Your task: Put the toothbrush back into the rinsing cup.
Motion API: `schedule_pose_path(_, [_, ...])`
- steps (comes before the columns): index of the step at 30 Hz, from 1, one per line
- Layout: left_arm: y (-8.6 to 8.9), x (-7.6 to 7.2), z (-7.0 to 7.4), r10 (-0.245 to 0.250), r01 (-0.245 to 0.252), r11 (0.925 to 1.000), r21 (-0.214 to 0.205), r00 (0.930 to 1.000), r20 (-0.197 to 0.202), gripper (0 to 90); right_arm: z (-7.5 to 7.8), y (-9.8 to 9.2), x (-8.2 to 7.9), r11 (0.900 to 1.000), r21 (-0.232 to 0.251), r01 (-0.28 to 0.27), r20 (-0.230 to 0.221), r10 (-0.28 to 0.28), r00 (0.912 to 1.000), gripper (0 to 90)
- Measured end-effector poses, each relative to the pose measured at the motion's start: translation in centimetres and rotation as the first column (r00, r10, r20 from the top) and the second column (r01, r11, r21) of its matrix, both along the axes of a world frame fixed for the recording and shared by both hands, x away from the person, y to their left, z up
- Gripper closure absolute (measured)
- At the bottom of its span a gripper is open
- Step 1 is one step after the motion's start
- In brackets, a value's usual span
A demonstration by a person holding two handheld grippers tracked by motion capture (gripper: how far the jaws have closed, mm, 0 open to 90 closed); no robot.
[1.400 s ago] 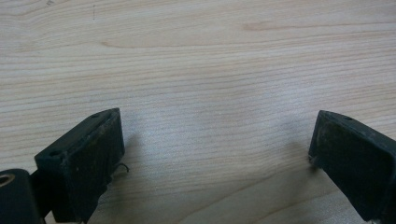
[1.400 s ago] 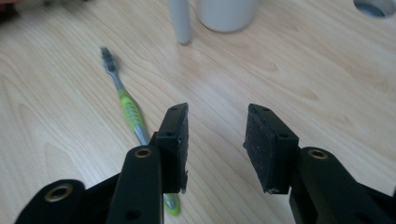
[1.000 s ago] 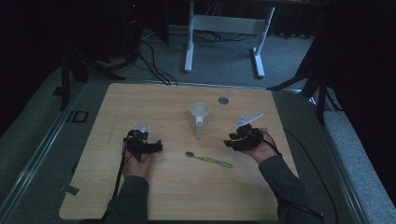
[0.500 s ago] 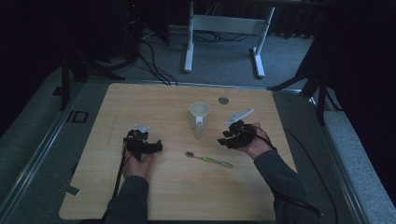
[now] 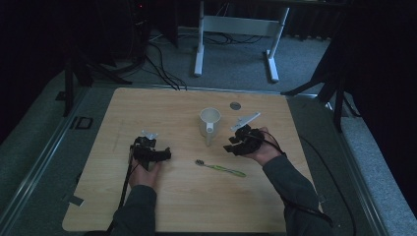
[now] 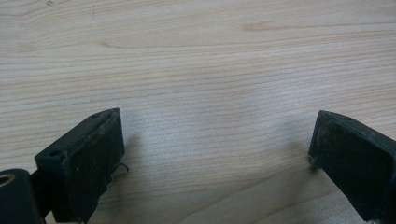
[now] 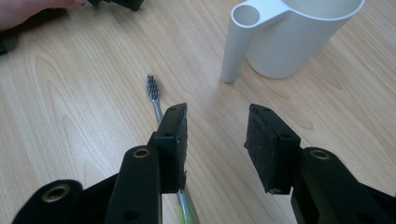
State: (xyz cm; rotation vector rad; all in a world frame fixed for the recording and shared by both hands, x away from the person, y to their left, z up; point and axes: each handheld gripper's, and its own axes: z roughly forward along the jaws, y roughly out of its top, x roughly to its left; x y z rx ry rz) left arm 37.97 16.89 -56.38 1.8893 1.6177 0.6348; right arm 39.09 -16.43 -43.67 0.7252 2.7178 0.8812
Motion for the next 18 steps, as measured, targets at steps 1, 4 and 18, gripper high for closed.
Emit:
schedule_pose_path(1, [0.0, 0.0, 0.0, 0.000, 0.000, 1.0000, 0.000, 1.0000, 0.000, 3.6, 0.0, 0.1, 0.0, 1.0000, -0.003, -0.004, -0.001, 0.004, 1.0000, 57.9])
schedule_pose_path(4, [0.0, 0.0, 0.0, 0.000, 0.000, 1.0000, 0.000, 1.0000, 0.000, 3.6, 0.1, 0.4, 0.0, 0.9999, -0.005, -0.015, -0.002, 0.015, 0.9999, 57.9])
schedule_pose_path(18, [0.0, 0.0, 0.0, -0.001, 0.001, 1.0000, 0.001, 1.0000, 0.000, 3.7, 0.2, 2.3, 0.1, 0.9966, -0.033, -0.076, -0.021, 0.075, 0.9970, 57.5])
